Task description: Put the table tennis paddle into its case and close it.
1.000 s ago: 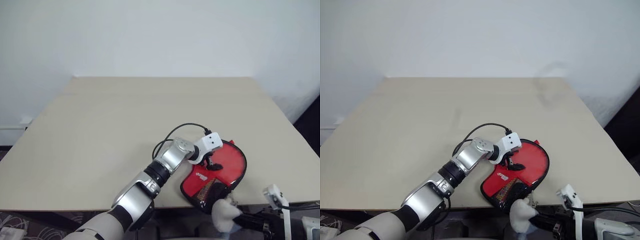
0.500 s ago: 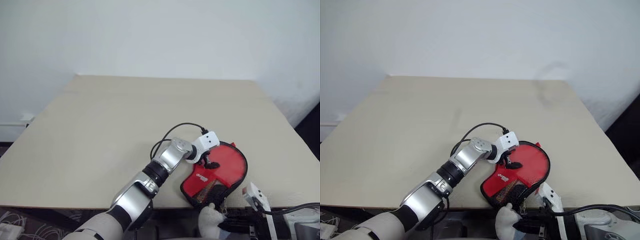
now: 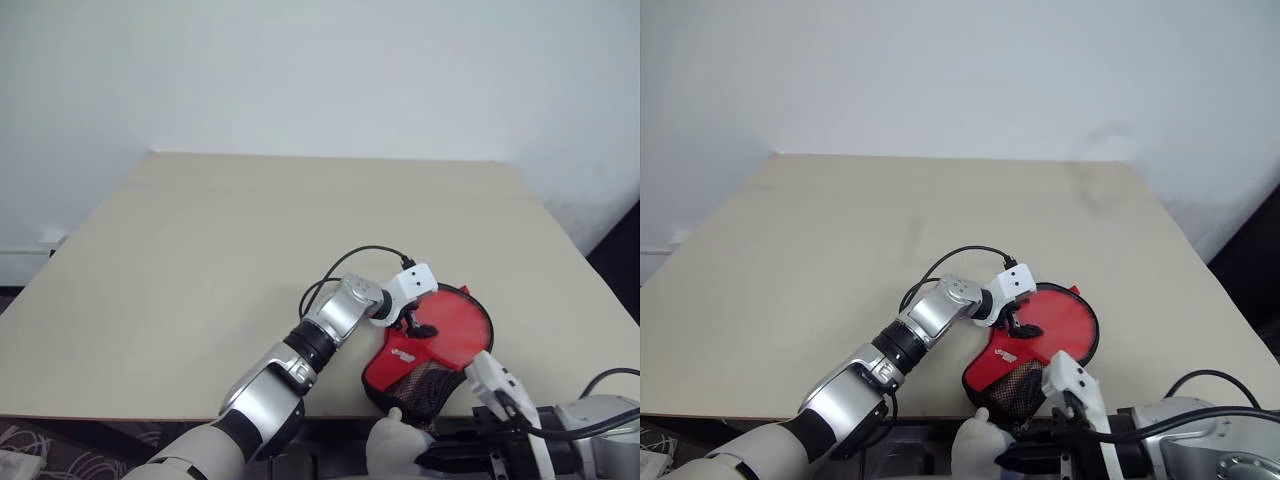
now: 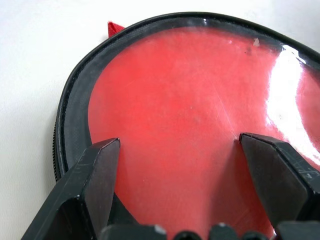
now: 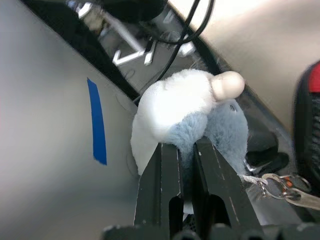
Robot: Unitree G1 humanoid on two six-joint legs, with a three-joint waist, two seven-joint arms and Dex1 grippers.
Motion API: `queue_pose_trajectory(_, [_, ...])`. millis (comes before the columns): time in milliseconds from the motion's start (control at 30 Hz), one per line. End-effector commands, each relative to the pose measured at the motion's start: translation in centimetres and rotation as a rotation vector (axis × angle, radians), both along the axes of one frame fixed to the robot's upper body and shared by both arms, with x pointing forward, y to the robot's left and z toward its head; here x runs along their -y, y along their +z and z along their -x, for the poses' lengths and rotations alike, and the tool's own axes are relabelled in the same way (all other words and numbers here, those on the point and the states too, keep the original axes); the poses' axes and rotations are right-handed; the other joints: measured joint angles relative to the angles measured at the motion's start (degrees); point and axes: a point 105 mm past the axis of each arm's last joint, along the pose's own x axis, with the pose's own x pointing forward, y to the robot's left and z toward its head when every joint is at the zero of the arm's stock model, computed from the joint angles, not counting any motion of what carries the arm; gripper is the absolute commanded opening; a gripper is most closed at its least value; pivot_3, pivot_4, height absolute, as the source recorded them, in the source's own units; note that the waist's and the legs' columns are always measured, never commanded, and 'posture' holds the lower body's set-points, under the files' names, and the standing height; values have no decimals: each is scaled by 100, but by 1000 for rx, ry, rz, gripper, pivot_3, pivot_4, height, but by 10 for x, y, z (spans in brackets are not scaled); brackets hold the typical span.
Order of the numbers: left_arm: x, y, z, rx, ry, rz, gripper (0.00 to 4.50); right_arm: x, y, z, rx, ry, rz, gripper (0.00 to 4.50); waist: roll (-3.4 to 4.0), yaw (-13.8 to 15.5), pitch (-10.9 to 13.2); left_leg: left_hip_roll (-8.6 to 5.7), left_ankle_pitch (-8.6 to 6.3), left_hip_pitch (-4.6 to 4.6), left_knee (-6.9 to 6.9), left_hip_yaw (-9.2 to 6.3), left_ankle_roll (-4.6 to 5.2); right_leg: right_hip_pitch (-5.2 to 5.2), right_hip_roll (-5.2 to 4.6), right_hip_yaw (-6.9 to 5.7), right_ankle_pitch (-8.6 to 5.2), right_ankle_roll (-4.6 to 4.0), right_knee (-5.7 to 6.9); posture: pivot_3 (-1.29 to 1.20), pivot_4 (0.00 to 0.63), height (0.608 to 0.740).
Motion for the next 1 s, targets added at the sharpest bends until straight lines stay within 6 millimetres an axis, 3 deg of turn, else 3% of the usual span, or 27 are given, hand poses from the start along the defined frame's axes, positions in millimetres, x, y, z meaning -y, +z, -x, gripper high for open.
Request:
queue_pose_trajectory(33, [-38, -57, 8, -107, 68, -232, 4034, -15, -4, 8, -10, 97, -25, 10, 1, 5, 0, 0, -1, 1, 0, 0, 0, 0, 0, -1, 0, 0, 0, 0, 0, 740])
queue_pose_trajectory(100, [-36, -53, 5, -96, 77, -220, 4034, -20, -10, 0, -12, 87, -28, 10, -7, 7, 1, 0, -1, 1, 0, 1, 0, 0, 0, -1, 0, 0, 1, 0, 0, 740])
queue_pose_trajectory(200, [-36, -44, -4, -85, 115, -186, 4034, -13, -10, 2, 2, 84, -7, 10, -3, 33, 5, -1, -1, -1, 3, 4, 0, -1, -3, 0, 0, 0, 1, 0, 0, 740])
queue_pose_trajectory(300, [-35, -32, -16, -74, 173, -127, 4034, -8, -9, -9, 38, 29, -6, 10, -8, 48, 11, 0, -2, 2, 2, 5, 0, -7, -2, -1, 0, 0, 6, 0, 0, 740])
queue_pose_trajectory(467, [-30, 17, -43, -133, 282, 116, 4034, -7, 2, -30, 91, -35, -41, 10, 35, 51, 76, 0, -2, 4, 8, 5, 0, -21, -2, -3, 1, 1, 7, 0, 0, 740])
queue_pose_trajectory(533, [-36, 41, -59, -129, 339, 221, 4034, -10, 1, -46, 116, -51, -41, 10, 53, 42, 131, -1, -1, -3, 9, 5, 1, -37, -2, -3, 1, 1, 7, 0, 0, 740])
queue_pose_trajectory(600, [-42, 53, -68, -132, 369, 270, 4034, -12, 0, -55, 129, -56, -32, 10, 55, 56, 167, -2, 0, -18, 9, 3, 1, -78, -2, -4, 8, -2, 20, 0, 0, 740])
queue_pose_trajectory(667, [-47, 57, -70, -141, 369, 284, 4034, -14, -5, -62, 152, -67, -18, 10, 58, 83, 173, -10, 22, -80, 18, -9, 9, -121, 4, -1, 60, 2, 25, 0, 0, 740])
queue_pose_trajectory(867, [-58, 58, -72, -130, 361, 287, 4034, -19, -12, -89, 208, -123, -27, 10, 66, 231, 169, -16, 38, -146, 8, -5, 31, -182, 22, 27, 88, 6, 40, 0, 0, 740])
queue_pose_trajectory(1000, [-60, 72, -70, -144, 335, 367, 4034, -17, -14, -112, 225, -212, -56, 10, 64, 247, 170, -17, 41, -176, 30, -5, 32, -205, 24, 27, 95, -1, 59, 0, 0, 740])
